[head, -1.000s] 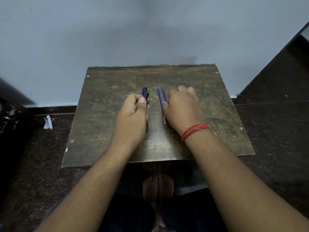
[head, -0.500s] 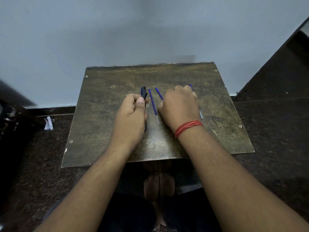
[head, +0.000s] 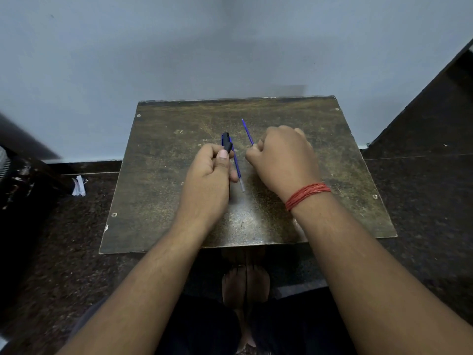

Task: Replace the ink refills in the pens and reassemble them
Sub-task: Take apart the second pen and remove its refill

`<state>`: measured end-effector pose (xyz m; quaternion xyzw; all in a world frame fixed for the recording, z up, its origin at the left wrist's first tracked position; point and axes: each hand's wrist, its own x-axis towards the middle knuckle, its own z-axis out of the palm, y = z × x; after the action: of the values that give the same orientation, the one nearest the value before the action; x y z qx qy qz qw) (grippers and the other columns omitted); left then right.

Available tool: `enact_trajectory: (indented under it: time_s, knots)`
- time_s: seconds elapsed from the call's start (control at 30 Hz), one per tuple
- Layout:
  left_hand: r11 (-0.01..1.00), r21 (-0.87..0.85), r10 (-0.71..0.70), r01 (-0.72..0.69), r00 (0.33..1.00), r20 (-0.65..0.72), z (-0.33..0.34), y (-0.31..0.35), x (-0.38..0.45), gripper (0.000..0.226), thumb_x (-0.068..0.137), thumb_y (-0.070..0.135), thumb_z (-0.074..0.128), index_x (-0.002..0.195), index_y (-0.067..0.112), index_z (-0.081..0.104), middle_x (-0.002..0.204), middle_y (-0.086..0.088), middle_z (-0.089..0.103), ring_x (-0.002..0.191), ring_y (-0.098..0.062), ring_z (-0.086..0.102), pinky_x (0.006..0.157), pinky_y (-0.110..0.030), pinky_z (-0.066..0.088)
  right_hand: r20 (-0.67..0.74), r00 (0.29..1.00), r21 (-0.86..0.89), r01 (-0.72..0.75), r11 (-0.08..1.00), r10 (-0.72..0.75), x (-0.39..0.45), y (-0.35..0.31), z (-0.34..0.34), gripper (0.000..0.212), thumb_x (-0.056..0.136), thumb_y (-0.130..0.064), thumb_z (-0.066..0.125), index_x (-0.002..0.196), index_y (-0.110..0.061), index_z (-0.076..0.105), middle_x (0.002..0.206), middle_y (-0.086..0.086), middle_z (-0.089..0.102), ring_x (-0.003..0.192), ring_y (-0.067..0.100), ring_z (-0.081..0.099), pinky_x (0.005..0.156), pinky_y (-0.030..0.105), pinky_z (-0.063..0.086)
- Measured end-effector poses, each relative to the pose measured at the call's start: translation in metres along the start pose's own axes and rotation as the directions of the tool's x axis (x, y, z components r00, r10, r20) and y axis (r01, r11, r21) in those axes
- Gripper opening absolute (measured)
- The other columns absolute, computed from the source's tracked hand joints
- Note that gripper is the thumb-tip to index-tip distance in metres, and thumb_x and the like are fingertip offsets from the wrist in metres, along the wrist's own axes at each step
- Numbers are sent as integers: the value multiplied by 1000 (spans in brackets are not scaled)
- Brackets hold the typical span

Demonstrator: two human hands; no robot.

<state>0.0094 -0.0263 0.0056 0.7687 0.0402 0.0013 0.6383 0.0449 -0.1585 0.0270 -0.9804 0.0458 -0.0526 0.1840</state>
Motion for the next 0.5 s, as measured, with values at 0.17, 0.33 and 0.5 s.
enact_trajectory:
  time_s: [0.17,0.33,0.5]
  knots:
    - [969,-217,-123,120,992,1,3,5,0,25,107,25,38,97,17,59,54,8,55,37,-2,29,44,-23,26,15,1000,232,-11,973,7,-6,-3,0,27,82,-38,60,69,-14,62,77,4,66,86,31,61,75,43,52]
    - [927,-352,-134,128,991,7,4,9,-1,27,107,22,38,96,17,62,88,-12,48,39,-5,21,39,-20,20,5,1000,331,-21,943,20,-8,-7,5,30,80,-41,69,67,-16,59,72,0,65,82,28,62,71,41,52]
    - [937,-328,-131,119,991,-14,3,14,-3,25,107,21,38,95,15,59,91,-14,54,39,-3,23,39,-22,19,40,999,374,-19,927,4,-11,-8,-1,20,86,-34,63,77,-16,63,72,-3,64,74,18,61,64,34,48]
